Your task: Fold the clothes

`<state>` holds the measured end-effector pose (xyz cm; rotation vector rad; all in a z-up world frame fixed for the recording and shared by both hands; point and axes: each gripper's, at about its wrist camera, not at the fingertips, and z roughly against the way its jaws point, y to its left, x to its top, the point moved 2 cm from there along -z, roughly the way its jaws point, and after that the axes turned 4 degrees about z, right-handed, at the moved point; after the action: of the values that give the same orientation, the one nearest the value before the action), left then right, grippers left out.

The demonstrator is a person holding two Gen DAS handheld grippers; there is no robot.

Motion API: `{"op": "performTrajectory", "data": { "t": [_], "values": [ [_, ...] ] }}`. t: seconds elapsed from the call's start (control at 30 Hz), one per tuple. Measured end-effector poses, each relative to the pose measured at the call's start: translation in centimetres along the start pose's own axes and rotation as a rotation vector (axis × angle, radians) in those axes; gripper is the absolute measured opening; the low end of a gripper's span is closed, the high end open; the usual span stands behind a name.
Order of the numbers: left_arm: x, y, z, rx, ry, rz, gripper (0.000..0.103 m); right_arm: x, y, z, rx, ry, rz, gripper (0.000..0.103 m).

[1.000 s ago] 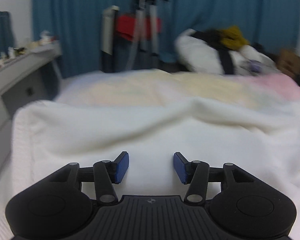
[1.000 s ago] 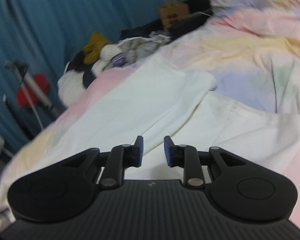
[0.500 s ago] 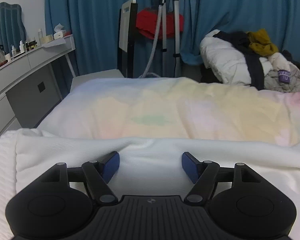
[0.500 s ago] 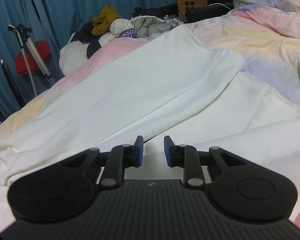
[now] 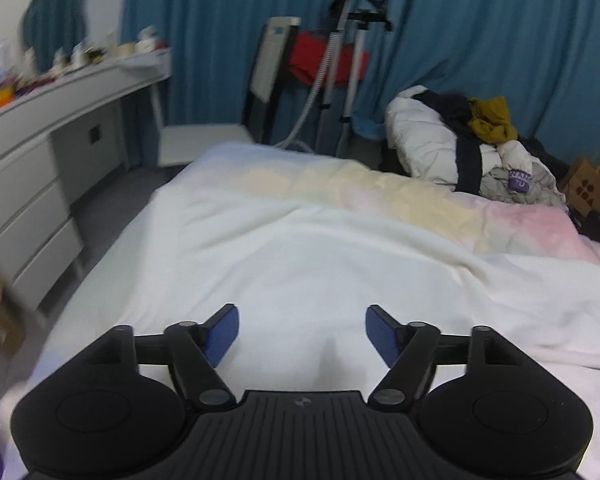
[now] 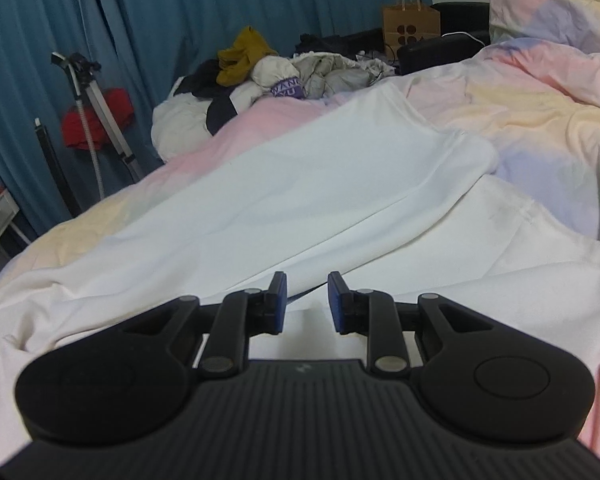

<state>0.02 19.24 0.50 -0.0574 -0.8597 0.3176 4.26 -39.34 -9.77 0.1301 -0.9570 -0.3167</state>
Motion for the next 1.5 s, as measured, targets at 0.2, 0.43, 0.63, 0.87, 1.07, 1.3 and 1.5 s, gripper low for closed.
{"op": "performTrajectory", "data": {
  "t": [0.2, 0.43, 0.63, 0.87, 1.07, 1.3, 1.5],
  "values": [
    [-3.0, 7.4, 7.7, -0.073, 0.118, 0.319, 0.081, 0.8, -0.9, 2.4, -0.020, -0.021, -0.023, 0.026],
    [-6.1, 13.5, 10.6, 0.012, 0.190, 0.495, 0.094, 1.2, -2.3, 2.8, -0.013, -0.028, -0.092, 0.059],
    [-8.0, 15.3, 9.7, 0.023, 0.204, 0.593, 0.099, 0.6, -2.7, 1.3, -0.011, 0.014, -0.104, 0.064],
    [-9.0, 12.3, 6.1, 0.013, 0.134, 0.561, 0.099, -1.0, 0.4, -0.3, -0.004, -0.013, 0.075, 0.064],
    [-9.3, 10.0, 4.9, 0.009, 0.127, 0.447, 0.099, -3.7, 3.8, -2.4, 0.067, -0.018, 0.206, 0.063],
    [-9.7, 10.2, 3.6, -0.003, 0.151, 0.458, 0.099, -8.5, 6.3, -5.0, 0.025, -0.074, 0.388, 0.079],
    [-9.8, 10.7, 2.4, -0.001, 0.167, 0.474, 0.099, -8.5, 4.9, -4.9, 0.025, -0.082, 0.325, 0.088]
  ]
}}
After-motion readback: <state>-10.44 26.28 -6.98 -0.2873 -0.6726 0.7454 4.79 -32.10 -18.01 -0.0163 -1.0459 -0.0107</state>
